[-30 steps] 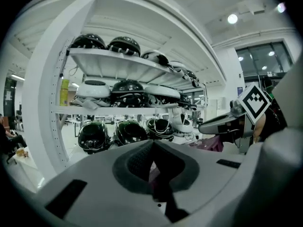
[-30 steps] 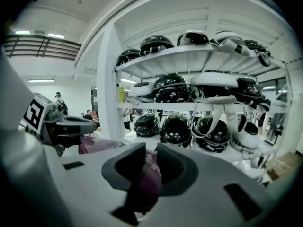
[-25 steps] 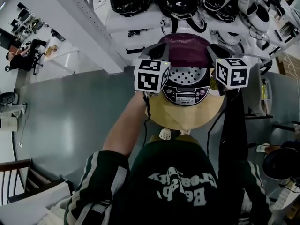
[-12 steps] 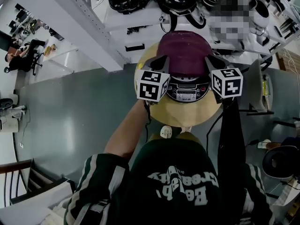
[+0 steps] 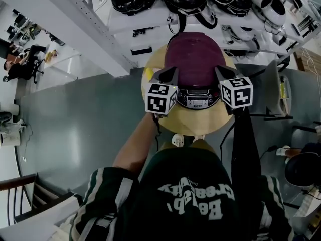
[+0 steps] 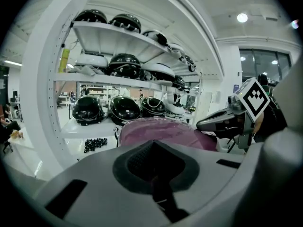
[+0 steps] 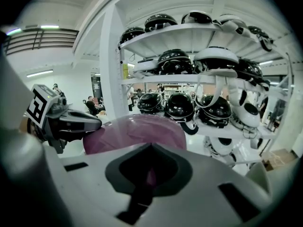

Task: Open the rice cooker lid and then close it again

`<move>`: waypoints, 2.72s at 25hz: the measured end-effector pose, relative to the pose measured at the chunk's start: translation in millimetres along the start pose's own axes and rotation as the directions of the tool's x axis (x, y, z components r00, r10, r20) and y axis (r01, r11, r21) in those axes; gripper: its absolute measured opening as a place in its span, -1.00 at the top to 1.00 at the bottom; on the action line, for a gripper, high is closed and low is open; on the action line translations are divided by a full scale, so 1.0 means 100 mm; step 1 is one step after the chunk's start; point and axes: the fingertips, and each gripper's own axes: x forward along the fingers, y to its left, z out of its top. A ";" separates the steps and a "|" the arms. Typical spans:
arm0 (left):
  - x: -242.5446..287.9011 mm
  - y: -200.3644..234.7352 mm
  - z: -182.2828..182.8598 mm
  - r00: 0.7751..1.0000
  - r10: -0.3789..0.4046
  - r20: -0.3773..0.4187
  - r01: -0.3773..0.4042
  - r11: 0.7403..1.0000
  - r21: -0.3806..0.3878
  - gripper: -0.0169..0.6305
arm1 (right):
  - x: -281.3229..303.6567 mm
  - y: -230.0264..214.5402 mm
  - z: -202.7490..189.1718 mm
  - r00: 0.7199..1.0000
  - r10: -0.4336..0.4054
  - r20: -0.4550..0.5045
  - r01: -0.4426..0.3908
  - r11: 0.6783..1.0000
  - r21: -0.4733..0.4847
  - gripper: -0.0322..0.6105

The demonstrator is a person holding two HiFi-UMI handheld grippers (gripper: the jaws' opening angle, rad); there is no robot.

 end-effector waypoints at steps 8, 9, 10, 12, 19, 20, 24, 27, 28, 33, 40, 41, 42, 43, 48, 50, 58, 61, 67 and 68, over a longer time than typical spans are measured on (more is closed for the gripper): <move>0.04 0.00 -0.21 0.999 -0.001 -0.034 0.000 1.000 -0.014 0.95 | 0.08 0.02 -0.20 0.999 0.010 -0.041 -0.009 1.000 0.027 0.89; 0.05 0.00 -0.23 0.999 -0.001 -0.033 0.001 1.000 -0.016 0.95 | 0.09 0.02 -0.21 0.999 0.009 -0.040 -0.008 0.999 0.031 0.89; 0.06 0.00 -0.24 1.000 -0.002 -0.029 0.001 1.000 -0.019 0.95 | 0.09 0.02 -0.22 0.999 0.009 -0.037 -0.007 0.999 0.035 0.89; 0.06 0.00 -0.24 1.000 -0.003 -0.020 0.003 1.000 -0.021 0.95 | 0.10 0.01 -0.23 0.999 0.012 -0.032 -0.010 0.999 0.045 0.89; 0.08 0.00 -0.27 1.000 -0.013 -0.025 0.013 1.000 -0.009 0.95 | 0.11 0.01 -0.25 0.999 0.002 -0.033 0.000 0.999 0.052 0.89; 0.08 0.00 -0.27 1.000 -0.009 -0.021 0.009 1.000 -0.007 0.95 | 0.12 0.01 -0.25 1.000 -0.002 -0.031 0.004 0.999 0.051 0.89; 0.09 0.01 -0.28 1.000 0.007 -0.007 -0.008 1.000 -0.018 0.95 | 0.13 0.01 -0.26 0.999 0.004 -0.038 -0.002 0.999 0.051 0.89; 0.09 0.01 -0.28 1.000 0.014 -0.009 -0.014 0.999 -0.037 0.95 | 0.14 0.01 -0.26 0.998 0.005 -0.068 -0.005 1.000 0.008 0.89; 0.09 0.01 -0.28 1.000 0.018 -0.015 -0.018 0.999 -0.029 0.95 | 0.14 0.02 -0.26 0.996 0.006 -0.086 -0.007 1.000 -0.012 0.89; 0.08 0.00 -0.29 0.999 0.020 -0.040 -0.021 1.000 -0.011 0.95 | 0.14 0.04 -0.27 0.990 0.031 -0.139 -0.035 0.999 -0.031 0.89; 0.10 0.01 -0.31 0.999 0.026 -0.029 -0.027 0.999 -0.030 0.95 | 0.15 0.02 -0.29 0.995 0.014 -0.094 -0.014 1.000 0.003 0.89; 0.10 0.01 -0.31 0.999 0.026 -0.030 -0.027 0.999 -0.029 0.95 | 0.15 0.02 -0.29 0.996 0.013 -0.093 -0.013 1.000 0.004 0.89; 0.09 0.01 -0.32 0.999 0.026 -0.030 -0.027 0.999 -0.029 0.95 | 0.15 0.02 -0.29 0.996 0.012 -0.092 -0.011 1.000 0.005 0.89; 0.09 0.01 -0.31 0.999 0.028 -0.028 -0.028 0.999 -0.030 0.95 | 0.14 0.03 -0.29 0.996 0.010 -0.090 -0.009 1.000 0.006 0.89; 0.08 0.01 -0.30 0.999 0.033 -0.026 -0.034 0.999 -0.030 0.95 | 0.13 0.03 -0.28 0.997 0.010 -0.083 -0.008 1.000 0.015 0.89; 0.08 0.01 -0.30 0.999 0.034 -0.025 -0.035 0.999 -0.031 0.95 | 0.14 0.02 -0.28 0.997 0.010 -0.081 -0.009 1.000 0.017 0.89; 0.09 0.00 -0.30 0.999 0.039 -0.023 -0.040 0.999 -0.025 0.95 | 0.13 0.02 -0.28 0.997 0.014 -0.076 -0.012 1.000 0.023 0.89; 0.08 0.00 -0.30 0.999 0.038 -0.022 -0.039 0.999 -0.029 0.95 | 0.13 0.02 -0.28 0.997 0.015 -0.076 -0.014 1.000 0.025 0.89; 0.09 0.02 -0.31 0.999 0.038 -0.019 -0.038 0.999 -0.034 0.95 | 0.15 0.01 -0.28 0.997 0.020 -0.070 -0.017 0.999 0.039 0.89; 0.09 0.01 -0.30 0.999 0.038 -0.019 -0.039 0.999 -0.035 0.95 | 0.15 0.01 -0.28 0.997 0.021 -0.069 -0.018 0.999 0.041 0.89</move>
